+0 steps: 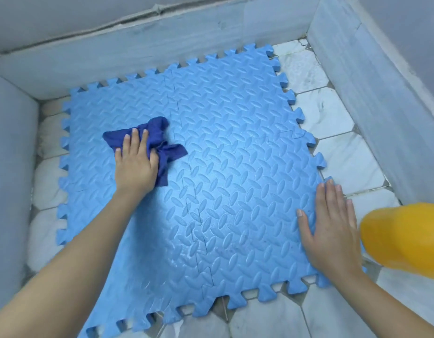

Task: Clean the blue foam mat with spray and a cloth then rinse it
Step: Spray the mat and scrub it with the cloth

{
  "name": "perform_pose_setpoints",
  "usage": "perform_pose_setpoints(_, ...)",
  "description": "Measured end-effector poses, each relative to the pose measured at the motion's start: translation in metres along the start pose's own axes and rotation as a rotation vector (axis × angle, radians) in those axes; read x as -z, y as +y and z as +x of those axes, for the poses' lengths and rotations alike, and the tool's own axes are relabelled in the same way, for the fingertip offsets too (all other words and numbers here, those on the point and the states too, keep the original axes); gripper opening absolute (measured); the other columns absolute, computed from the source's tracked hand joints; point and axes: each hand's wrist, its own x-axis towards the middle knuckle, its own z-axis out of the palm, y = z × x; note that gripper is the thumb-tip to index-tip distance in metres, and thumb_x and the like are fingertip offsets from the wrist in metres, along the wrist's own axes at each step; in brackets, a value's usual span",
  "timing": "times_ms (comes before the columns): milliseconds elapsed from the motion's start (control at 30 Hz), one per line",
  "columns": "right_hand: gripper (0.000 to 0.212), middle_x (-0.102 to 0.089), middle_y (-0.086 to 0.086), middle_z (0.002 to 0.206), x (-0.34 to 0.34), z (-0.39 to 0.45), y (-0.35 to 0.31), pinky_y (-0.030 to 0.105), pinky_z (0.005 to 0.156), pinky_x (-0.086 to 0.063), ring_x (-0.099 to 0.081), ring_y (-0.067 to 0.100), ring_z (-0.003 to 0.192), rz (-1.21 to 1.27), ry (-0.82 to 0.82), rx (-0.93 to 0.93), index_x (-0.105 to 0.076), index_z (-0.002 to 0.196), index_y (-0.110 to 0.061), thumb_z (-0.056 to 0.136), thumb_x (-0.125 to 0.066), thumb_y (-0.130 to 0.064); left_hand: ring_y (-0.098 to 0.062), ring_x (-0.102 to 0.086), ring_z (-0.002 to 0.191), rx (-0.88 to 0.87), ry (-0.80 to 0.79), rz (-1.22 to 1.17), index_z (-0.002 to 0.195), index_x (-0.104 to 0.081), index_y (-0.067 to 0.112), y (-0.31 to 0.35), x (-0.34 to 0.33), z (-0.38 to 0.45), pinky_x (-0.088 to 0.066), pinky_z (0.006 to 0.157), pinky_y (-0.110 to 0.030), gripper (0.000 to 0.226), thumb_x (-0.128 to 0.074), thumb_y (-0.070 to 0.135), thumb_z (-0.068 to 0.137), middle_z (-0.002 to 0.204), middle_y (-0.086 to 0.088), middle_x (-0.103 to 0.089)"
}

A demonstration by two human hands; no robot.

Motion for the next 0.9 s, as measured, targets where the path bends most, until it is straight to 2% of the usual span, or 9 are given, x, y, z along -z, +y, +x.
perform_pose_setpoints(67, 0.074, -0.012, 0.012, 0.163, -0.001, 0.000, -0.003, 0.042, 0.122, -0.004, -0.007, 0.023, 0.152, -0.003, 0.005, 0.006, -0.018, 0.154, -0.003, 0.096, -0.023, -0.049, -0.031, -0.014, 0.145, 0.025, -0.009, -0.018, 0.151, -0.019, 0.012, -0.026, 0.004, -0.030, -0.013, 0.116, -0.052, 0.061, -0.019, 0.039, 0.096, 0.159, -0.011, -0.015)
perform_pose_setpoints(200, 0.075, -0.018, 0.017, 0.161, -0.002, 0.001, -0.002, 0.049, 0.120, -0.010, -0.014, 0.030, 0.150, 0.017, 0.039, -0.012, -0.023, 0.151, 0.000, 0.094, -0.022, -0.049, -0.025, -0.018, 0.145, -0.379, -0.103, 0.047, 0.151, -0.021, 0.017, -0.005, -0.010, -0.152, -0.013, 0.116, -0.045, 0.063, -0.028, 0.039, 0.092, 0.159, -0.004, -0.015)
perform_pose_setpoints(267, 0.075, -0.022, 0.022, 0.158, -0.008, 0.002, -0.003, 0.054, 0.117, -0.016, -0.022, 0.037, 0.146, 0.030, 0.066, -0.008, -0.027, 0.148, 0.003, 0.092, -0.027, -0.047, -0.021, -0.018, 0.145, -0.483, -0.128, 0.056, 0.150, -0.024, 0.019, -0.005, -0.013, -0.180, -0.015, 0.114, -0.043, 0.063, -0.035, 0.037, 0.091, 0.158, -0.002, -0.018)
perform_pose_setpoints(333, 0.075, -0.024, 0.027, 0.156, -0.012, 0.006, 0.005, 0.059, 0.116, -0.020, -0.025, 0.043, 0.143, 0.027, 0.079, -0.004, -0.027, 0.146, 0.005, 0.091, -0.030, -0.046, -0.017, -0.015, 0.146, -0.348, -0.069, 0.027, 0.151, -0.021, 0.021, -0.022, -0.013, -0.160, -0.014, 0.116, -0.043, 0.061, -0.029, 0.039, 0.093, 0.159, 0.002, -0.017)
perform_pose_setpoints(467, 0.076, -0.022, 0.027, 0.156, -0.011, 0.006, 0.004, 0.060, 0.116, -0.019, -0.022, 0.043, 0.144, 0.020, 0.062, 0.001, -0.024, 0.146, 0.004, 0.091, -0.028, -0.048, -0.022, -0.012, 0.147, 0.223, 0.010, -0.037, 0.152, -0.018, 0.017, -0.095, 0.000, -0.101, -0.011, 0.116, -0.047, 0.061, -0.017, 0.042, 0.096, 0.159, -0.003, -0.014)
perform_pose_setpoints(533, 0.077, -0.022, 0.027, 0.156, -0.002, 0.004, -0.002, 0.059, 0.117, -0.017, -0.021, 0.042, 0.144, 0.002, 0.051, -0.002, -0.025, 0.146, 0.006, 0.091, -0.026, -0.047, -0.025, -0.010, 0.147, 0.287, 0.000, -0.049, 0.152, -0.015, 0.016, -0.113, 0.005, -0.087, -0.010, 0.117, -0.050, 0.057, -0.024, 0.037, 0.100, 0.160, -0.005, -0.012)
perform_pose_setpoints(633, 0.077, -0.017, 0.023, 0.159, 0.006, 0.000, -0.007, 0.056, 0.119, -0.010, -0.014, 0.037, 0.148, -0.060, 0.016, -0.006, -0.021, 0.150, 0.005, 0.092, -0.021, -0.046, -0.024, -0.006, 0.147, 0.084, -0.046, -0.071, 0.152, -0.012, 0.018, -0.103, 0.000, -0.107, -0.005, 0.117, -0.046, 0.057, -0.022, 0.038, 0.100, 0.160, -0.004, -0.008)
perform_pose_setpoints(833, 0.077, -0.012, 0.027, 0.159, -0.002, 0.015, -0.040, 0.057, 0.119, -0.002, -0.006, 0.043, 0.148, -0.048, -0.025, -0.147, -0.017, 0.150, 0.008, 0.092, -0.028, -0.040, -0.021, -0.016, 0.145, -0.581, -0.122, 0.067, 0.151, -0.019, 0.021, -0.039, -0.019, -0.197, -0.010, 0.116, -0.042, 0.064, -0.028, 0.040, 0.091, 0.159, -0.002, -0.016)
perform_pose_setpoints(900, 0.077, -0.009, 0.027, 0.160, -0.005, 0.015, -0.047, 0.055, 0.120, 0.000, -0.003, 0.043, 0.148, -0.050, -0.019, -0.140, -0.015, 0.151, 0.007, 0.095, -0.025, -0.046, -0.019, -0.017, 0.145, -0.576, -0.109, 0.081, 0.152, -0.018, 0.024, -0.048, -0.019, -0.191, -0.011, 0.115, -0.042, 0.063, -0.027, 0.042, 0.092, 0.159, 0.001, -0.017)
